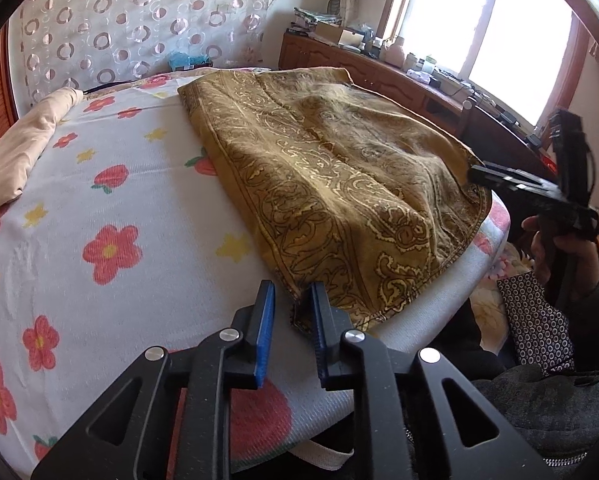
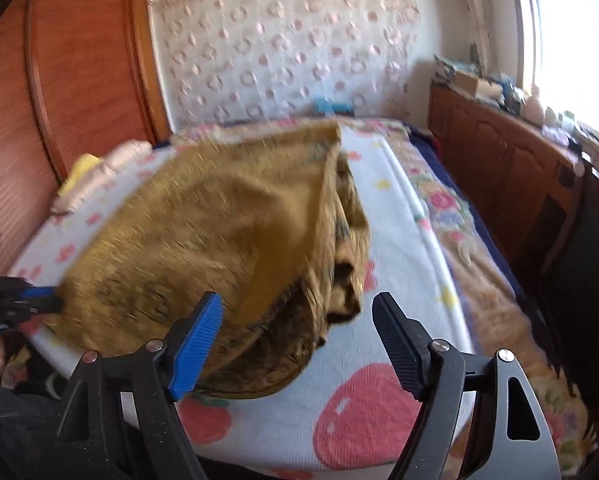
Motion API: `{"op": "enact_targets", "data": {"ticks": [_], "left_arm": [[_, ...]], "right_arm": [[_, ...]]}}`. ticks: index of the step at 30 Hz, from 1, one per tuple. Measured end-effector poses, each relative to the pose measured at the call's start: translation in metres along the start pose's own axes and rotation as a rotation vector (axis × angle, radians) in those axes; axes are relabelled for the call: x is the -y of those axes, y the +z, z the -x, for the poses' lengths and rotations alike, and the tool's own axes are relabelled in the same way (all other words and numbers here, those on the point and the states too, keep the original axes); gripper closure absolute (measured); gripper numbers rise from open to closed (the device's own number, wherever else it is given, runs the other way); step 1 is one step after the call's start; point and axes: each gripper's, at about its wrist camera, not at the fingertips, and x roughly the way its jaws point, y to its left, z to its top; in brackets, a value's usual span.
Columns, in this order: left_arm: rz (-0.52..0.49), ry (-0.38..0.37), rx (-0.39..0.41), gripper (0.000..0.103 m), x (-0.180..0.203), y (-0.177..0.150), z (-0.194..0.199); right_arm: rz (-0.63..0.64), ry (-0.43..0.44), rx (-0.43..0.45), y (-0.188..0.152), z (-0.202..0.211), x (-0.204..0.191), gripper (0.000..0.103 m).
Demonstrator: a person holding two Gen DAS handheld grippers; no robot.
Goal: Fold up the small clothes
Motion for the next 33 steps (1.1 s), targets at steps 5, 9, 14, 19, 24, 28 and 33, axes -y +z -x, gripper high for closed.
{"op": "enact_targets", "data": {"ticks": [5,9,14,19,24,28,33], "left_arm": [[0.004,-0.002,0.003,0.084,0.0,-0.001,0.001],[0.004,-0.002,0.004,0.084,0.0,-0.001,0.001],[-0.002,0.0,0.006,0.084,0.003,0.0,0.0],[0.005,-0.033,0.01,0.084,0.001,0.001,-0.001],[0.017,-0.088,0.01,0.096,-0.003,0.002,-0.003],[-0.006,-0.088,0.048,0.1,0.004,0.006,0.005],[0.002,-0.115,0.149,0.1,0.006,0.026,0.029]], "right_arm": [[-0.047,-0.027,-0.047,-0.011,-0.01,0.003,0.024],[0.002,0.0,-0.063,-0.014,-0.007,-0.01,0.026],[0.054,0.007,-0.079,-0.016,-0.002,-0.022,0.042],[0.041,0.008,-0.075,-0.009,-0.003,-0.011,0.081],[0.005,0.063,-0.061,-0.009,-0.005,-0.008,0.092],[-0.023,0.094,-0.023,-0.007,-0.002,-0.006,0.095],[-0.031,0.118,0.048,0.005,0.014,-0.004,0.095]]}}
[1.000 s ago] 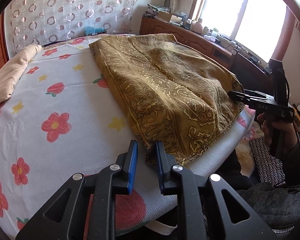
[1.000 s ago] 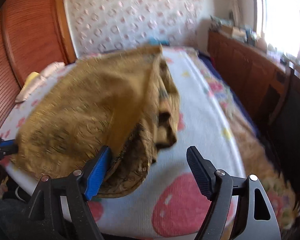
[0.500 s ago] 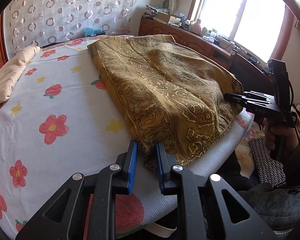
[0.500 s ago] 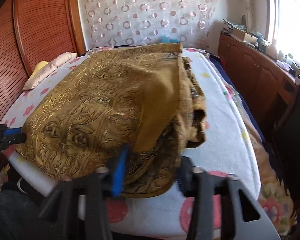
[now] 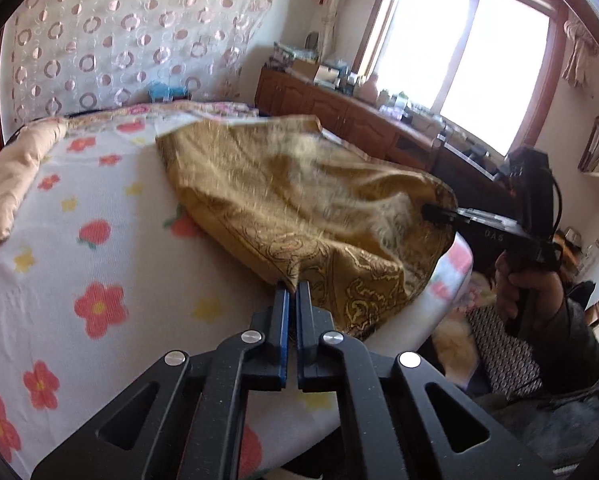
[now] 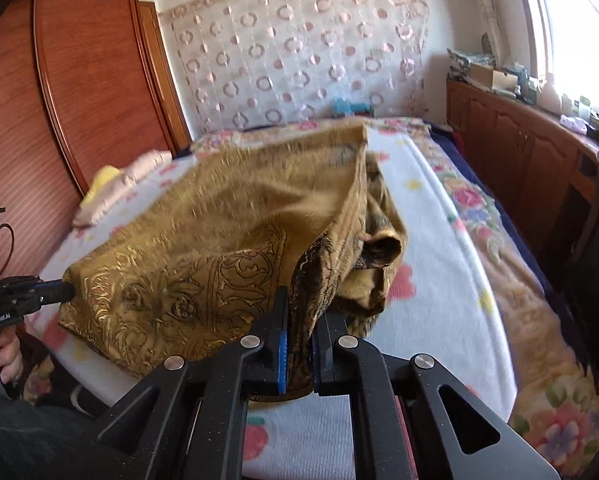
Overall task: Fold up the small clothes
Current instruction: 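Lift the folded shirt off the bed with both grippers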
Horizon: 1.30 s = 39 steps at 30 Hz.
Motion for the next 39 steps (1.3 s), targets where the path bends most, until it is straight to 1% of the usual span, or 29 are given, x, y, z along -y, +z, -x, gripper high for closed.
{"op": "enact_targets", "data": {"ticks": [6,9,10,13,15,18,20,23,26,28,29,30,31,32,34,36,37,39], "left_arm": [[-0.018,0.012,0.098,0.1,-0.002,0.048,0.009],[-0.027,0.015,0.12,0.1,-0.002,0.065,0.013],[-0.036,0.016,0.125,0.1,0.0,0.065,0.015],[-0.044,0.013,0.105,0.1,0.003,0.053,0.015],[-0.033,0.013,0.08,0.1,0.002,0.04,0.011],[-0.007,0.002,0.062,0.1,-0.001,0.034,0.006],[-0.003,0.0,0.067,0.1,-0.003,0.039,0.007],[-0.025,0.005,0.089,0.1,0.003,0.047,0.012],[-0.037,-0.002,0.088,0.1,0.01,0.041,0.013],[-0.041,0.006,0.073,0.1,0.011,0.033,0.011],[-0.042,0.013,0.063,0.1,0.01,0.029,0.009],[-0.041,0.017,0.058,0.1,0.009,0.028,0.008],[-0.037,0.02,0.05,0.1,0.007,0.024,0.007],[-0.034,0.022,0.046,0.1,0.006,0.022,0.007],[-0.025,0.022,0.043,0.1,0.004,0.019,0.008],[-0.019,0.023,0.044,0.1,0.003,0.018,0.009],[-0.015,0.023,0.045,0.1,0.002,0.018,0.009],[-0.012,0.021,0.051,0.1,0.003,0.019,0.009]], "right_arm": [[0.038,-0.003,0.083,0.033,0.011,-0.003,0.095],[0.05,-0.002,0.094,0.047,0.007,-0.004,0.095],[0.058,0.003,0.087,0.048,0.006,-0.005,0.095],[0.086,-0.019,0.056,0.03,0.003,-0.008,0.095],[0.071,-0.017,0.024,0.015,-0.001,-0.006,0.095],[0.043,-0.015,0.0,0.007,-0.005,-0.004,0.095],[0.045,-0.015,-0.001,0.008,-0.006,-0.004,0.095],[0.064,-0.021,-0.002,0.019,-0.005,-0.006,0.095],[0.092,-0.055,-0.028,0.012,-0.003,-0.008,0.094],[0.061,-0.068,-0.069,0.001,-0.009,-0.003,0.082],[0.06,-0.095,-0.092,-0.005,-0.013,-0.005,0.077],[0.062,-0.128,-0.107,-0.009,-0.015,-0.006,0.066],[0.059,-0.156,-0.115,-0.013,-0.016,-0.006,0.059],[0.054,-0.173,-0.12,-0.018,-0.018,-0.007,0.057],[0.071,-0.231,-0.114,-0.023,-0.017,-0.012,0.042],[0.073,-0.269,-0.115,-0.022,-0.016,-0.015,0.036],[0.058,-0.264,-0.129,-0.021,-0.017,-0.015,0.035],[0.025,-0.225,-0.156,-0.02,-0.021,-0.016,0.032]]}}
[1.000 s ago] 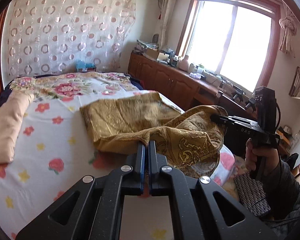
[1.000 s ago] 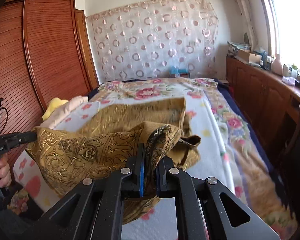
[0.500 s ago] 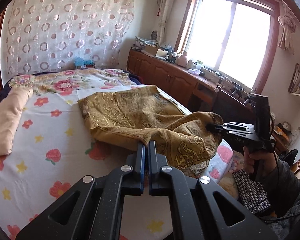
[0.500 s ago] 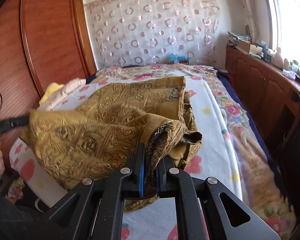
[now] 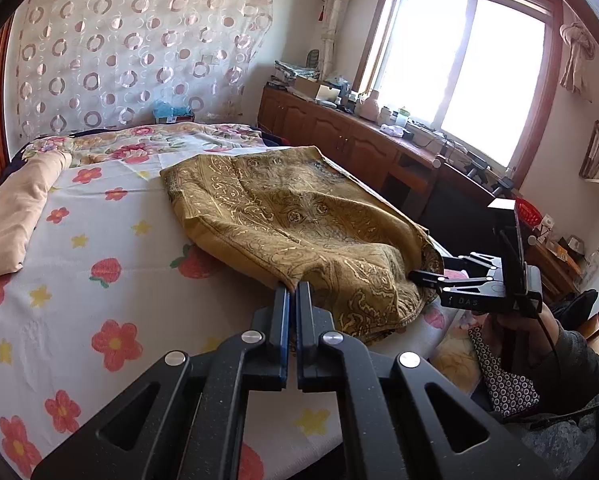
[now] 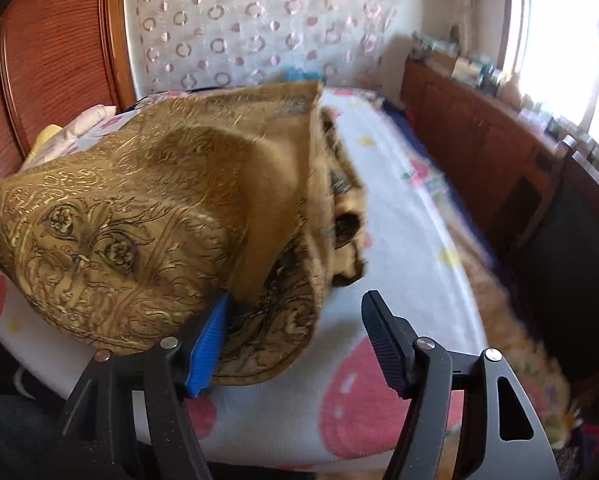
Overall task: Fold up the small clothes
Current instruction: 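Lift the folded shirt off the bed with both grippers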
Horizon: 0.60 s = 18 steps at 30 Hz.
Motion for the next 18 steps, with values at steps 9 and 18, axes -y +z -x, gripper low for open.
{"op": "enact_targets", "data": {"ticks": [9,18], "left_arm": [[0.003,-0.046,0.058,0.1,0.004,0.027,0.001],[0.017,-0.044,0.145,0.1,-0.008,0.08,-0.004]], "right_arm": [[0.082,0.115,-0.002,0.01,-0.003,-0.014,0.082],[0.025,0.214,0.137,0.05,0.031,0.027,0.096]]}}
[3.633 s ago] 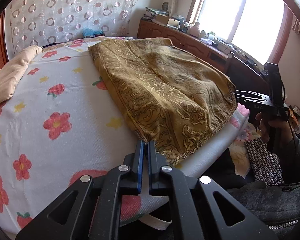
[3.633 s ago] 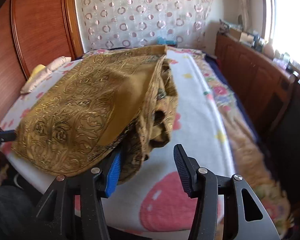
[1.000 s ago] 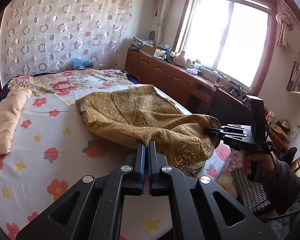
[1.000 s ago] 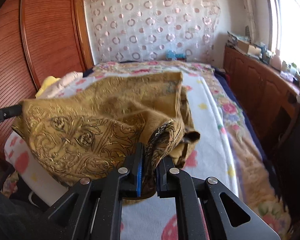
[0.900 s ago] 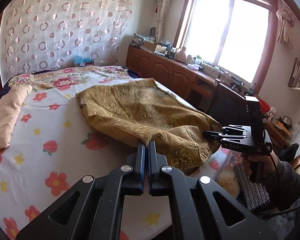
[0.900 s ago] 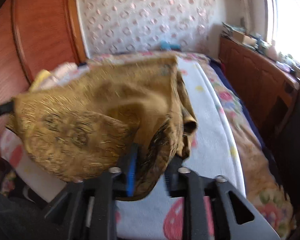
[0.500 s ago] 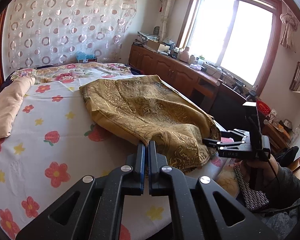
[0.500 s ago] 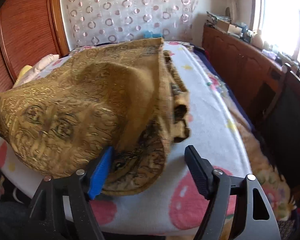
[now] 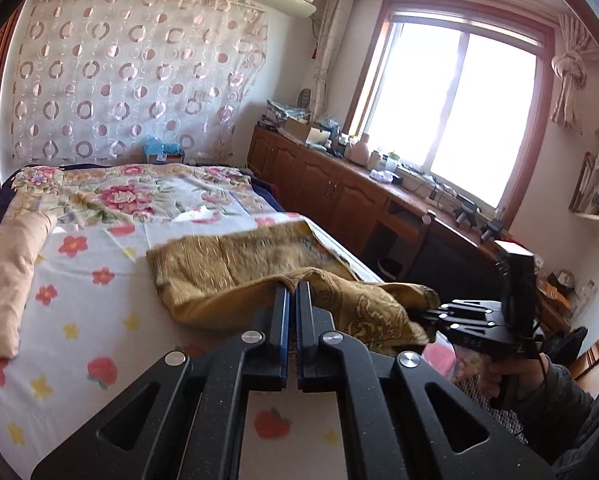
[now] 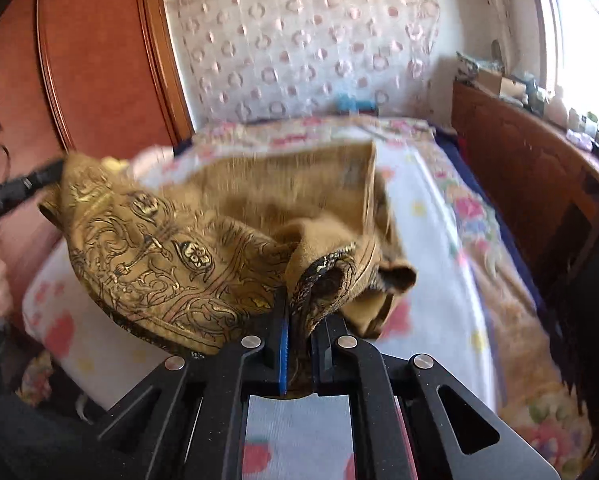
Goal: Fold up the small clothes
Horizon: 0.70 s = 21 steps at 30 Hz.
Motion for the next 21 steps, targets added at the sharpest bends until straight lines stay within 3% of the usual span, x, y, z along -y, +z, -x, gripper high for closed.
{"op": "enact_targets", "data": {"ticks": [4,10,16,21], "left_arm": [[0.022,0.046,0.009,0.1,-0.024,0.026,-0.023],[0.047,0.14,-0.035,0.1,-0.062,0.044,-0.067],[0.077,0.207,-0.109,0.1,-0.099,0.047,-0.111],[0.058,0.246,-0.189,0.1,-0.114,0.046,-0.144]], "right_arm": [[0.018,0.0,0.064,0.041,-0.005,0.01,0.096],[0.007,-0.005,0.054,0.089,-0.064,0.019,0.095],[-0.018,-0.002,0.061,0.112,-0.095,0.023,0.063],[0.051,-0.002,0.109,0.111,-0.104,0.026,0.055]]}}
